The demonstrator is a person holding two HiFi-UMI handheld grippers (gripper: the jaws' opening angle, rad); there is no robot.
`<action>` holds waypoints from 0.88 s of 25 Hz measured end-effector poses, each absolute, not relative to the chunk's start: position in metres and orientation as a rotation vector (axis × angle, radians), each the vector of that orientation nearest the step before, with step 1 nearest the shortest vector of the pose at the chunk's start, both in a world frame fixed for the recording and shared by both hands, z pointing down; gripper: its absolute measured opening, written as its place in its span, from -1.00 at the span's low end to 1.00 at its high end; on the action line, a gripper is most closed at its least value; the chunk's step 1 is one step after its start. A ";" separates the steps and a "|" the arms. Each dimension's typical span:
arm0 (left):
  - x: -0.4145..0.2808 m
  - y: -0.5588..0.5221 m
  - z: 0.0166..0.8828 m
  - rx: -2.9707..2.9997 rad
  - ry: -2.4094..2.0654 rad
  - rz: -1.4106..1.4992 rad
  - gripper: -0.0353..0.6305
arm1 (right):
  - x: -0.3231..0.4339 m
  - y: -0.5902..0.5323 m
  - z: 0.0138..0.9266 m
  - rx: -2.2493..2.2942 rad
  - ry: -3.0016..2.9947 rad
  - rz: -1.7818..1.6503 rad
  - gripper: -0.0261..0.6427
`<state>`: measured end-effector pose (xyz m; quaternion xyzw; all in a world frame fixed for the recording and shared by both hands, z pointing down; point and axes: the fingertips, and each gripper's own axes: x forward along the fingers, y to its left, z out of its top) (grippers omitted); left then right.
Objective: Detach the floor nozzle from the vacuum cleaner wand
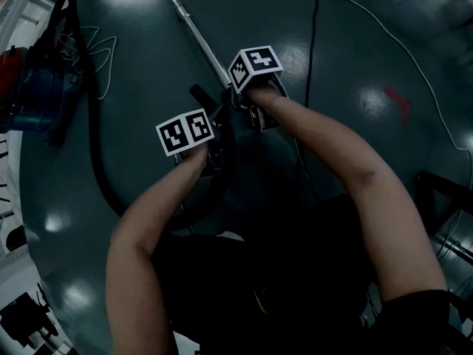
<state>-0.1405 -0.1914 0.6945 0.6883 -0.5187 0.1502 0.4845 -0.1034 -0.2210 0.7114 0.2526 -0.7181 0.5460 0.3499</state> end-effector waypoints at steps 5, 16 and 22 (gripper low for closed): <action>-0.130 -0.194 0.692 1.717 -1.234 0.388 -0.18 | -0.090 -0.222 0.708 0.661 -1.872 1.396 -0.40; -0.122 -0.214 0.683 1.735 -1.336 0.407 -0.16 | -0.065 -0.211 0.689 0.648 -1.973 1.119 -0.64; -0.119 -0.229 0.679 1.781 -1.376 0.466 -0.09 | -0.048 -0.219 0.687 0.762 -1.985 1.029 -0.65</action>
